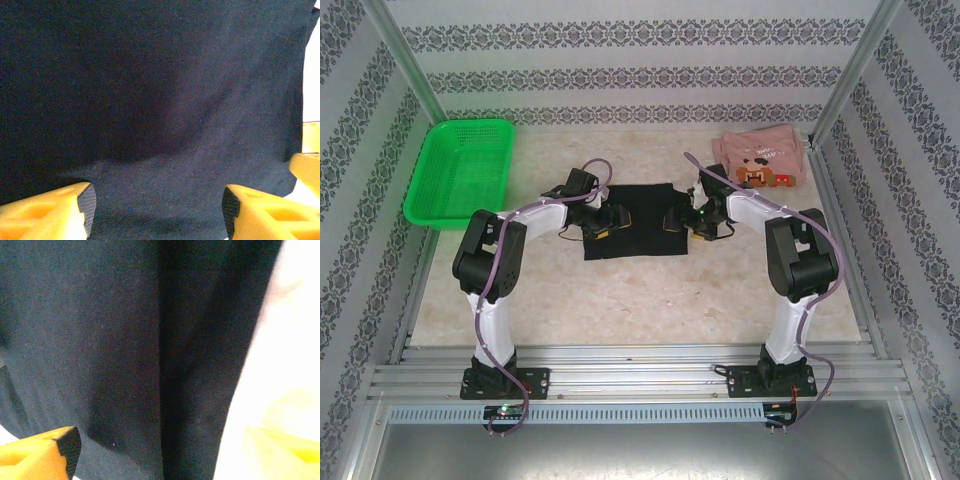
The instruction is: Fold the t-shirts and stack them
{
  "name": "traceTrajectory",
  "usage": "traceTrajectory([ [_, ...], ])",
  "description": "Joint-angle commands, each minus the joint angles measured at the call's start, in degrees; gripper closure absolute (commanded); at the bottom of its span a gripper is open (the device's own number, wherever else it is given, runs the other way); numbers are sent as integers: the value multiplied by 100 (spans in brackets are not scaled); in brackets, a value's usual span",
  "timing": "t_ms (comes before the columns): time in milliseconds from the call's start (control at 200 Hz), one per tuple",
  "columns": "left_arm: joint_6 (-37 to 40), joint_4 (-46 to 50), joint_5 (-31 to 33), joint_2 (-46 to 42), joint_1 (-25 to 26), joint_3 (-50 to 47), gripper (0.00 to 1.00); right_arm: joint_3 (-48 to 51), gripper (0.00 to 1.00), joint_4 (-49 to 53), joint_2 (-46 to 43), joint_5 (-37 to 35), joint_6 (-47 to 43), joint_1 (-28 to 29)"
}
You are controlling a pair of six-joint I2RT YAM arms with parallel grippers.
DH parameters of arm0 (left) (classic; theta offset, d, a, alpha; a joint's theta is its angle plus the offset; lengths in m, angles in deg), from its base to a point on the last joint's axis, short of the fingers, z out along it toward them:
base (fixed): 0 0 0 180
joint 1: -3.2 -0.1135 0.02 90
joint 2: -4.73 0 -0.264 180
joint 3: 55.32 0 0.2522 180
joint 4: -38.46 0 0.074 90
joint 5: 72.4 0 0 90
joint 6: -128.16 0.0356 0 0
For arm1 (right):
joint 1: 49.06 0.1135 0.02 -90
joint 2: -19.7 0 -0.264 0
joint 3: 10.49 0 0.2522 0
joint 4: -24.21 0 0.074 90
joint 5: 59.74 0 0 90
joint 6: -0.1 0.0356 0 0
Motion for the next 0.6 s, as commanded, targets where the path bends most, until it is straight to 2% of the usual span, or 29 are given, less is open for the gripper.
traceTrajectory([
  [0,145,233,-47,154,20,73,31,-383,16,118,292,-44,-197,205],
  [170,154,241,-45,145,20,56,32,-773,17,350,661,-94,-230,328],
  [595,207,303,-71,83,-118,47,33,-1099,30,1367,783,-1255,-365,181],
])
